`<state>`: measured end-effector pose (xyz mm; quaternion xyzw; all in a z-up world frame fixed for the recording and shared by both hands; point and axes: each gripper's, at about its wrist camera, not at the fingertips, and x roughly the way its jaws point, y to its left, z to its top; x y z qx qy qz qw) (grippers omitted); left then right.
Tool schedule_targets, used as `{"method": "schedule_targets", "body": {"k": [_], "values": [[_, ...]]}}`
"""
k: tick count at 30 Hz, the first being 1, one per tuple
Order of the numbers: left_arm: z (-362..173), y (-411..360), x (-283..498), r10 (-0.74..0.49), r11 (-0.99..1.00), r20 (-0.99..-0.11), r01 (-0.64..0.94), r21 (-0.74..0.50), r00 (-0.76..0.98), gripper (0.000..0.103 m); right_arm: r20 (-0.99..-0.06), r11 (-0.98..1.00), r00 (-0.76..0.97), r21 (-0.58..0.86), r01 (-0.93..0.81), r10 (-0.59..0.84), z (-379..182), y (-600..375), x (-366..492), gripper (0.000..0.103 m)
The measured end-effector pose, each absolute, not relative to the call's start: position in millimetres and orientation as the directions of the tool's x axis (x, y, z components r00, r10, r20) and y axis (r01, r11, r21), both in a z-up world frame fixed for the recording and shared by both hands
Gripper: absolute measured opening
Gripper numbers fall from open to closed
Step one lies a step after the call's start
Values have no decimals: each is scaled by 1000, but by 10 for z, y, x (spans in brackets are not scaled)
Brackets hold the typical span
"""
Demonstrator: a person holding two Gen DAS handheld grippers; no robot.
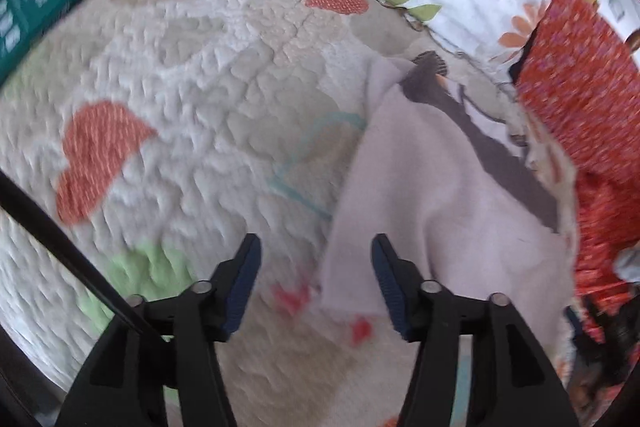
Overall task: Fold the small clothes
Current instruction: 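Lay the hem onto the collar and open both tools, then press and smooth the folded cardigan with both tools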
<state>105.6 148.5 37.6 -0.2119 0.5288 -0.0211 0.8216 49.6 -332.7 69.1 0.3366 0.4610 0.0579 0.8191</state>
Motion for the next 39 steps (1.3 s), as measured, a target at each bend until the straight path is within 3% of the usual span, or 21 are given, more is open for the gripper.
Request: {"method": "schedule_targets", "body": {"k": [3,6,8,9,15,18,23,27,29,31,33,39], "values": [[192,1394,947,-280,908,-866,-179,-379,414,61,-719,780,570,592,203,397,718,-3302,363,60],[213,1206,945,-218,940,-864,-139,-310,455,61,-715,781,577,593,199,396,727,-3288,327,60],[232,1082,1035,-233,956,-879,-68,-285,416,14,-719,784,577,586,203,388,711,-3269,347,60],[260,1045,1081,-214,965,-893,-52,-255,396,6,-724,789,576,579,206,381,697,-3267,355,60],[611,1223,1207,72,986,-860,-168,-16,506,3,-746,823,578,527,212,329,683,-3320,368,60],[625,1398,1204,142,974,-848,-223,28,511,3,-752,824,578,520,226,316,661,-3394,387,60],[641,1612,1116,39,957,-843,-263,-123,537,13,-738,802,617,529,277,274,746,-3622,392,60],[746,1457,1063,15,962,-807,-228,-149,590,40,-764,818,622,462,342,172,781,-3798,360,60],[802,1329,1016,13,969,-789,-201,-141,615,46,-770,819,612,461,341,178,742,-3825,345,60],[839,1211,990,0,977,-775,-167,-136,632,52,-784,845,590,438,307,192,704,-3755,349,48],[856,1129,975,-13,981,-771,-140,-133,637,55,-798,871,570,409,273,195,672,-3647,360,43],[811,1044,966,-45,982,-778,-115,-149,626,56,-838,906,516,343,247,177,473,-3490,419,43]]}}
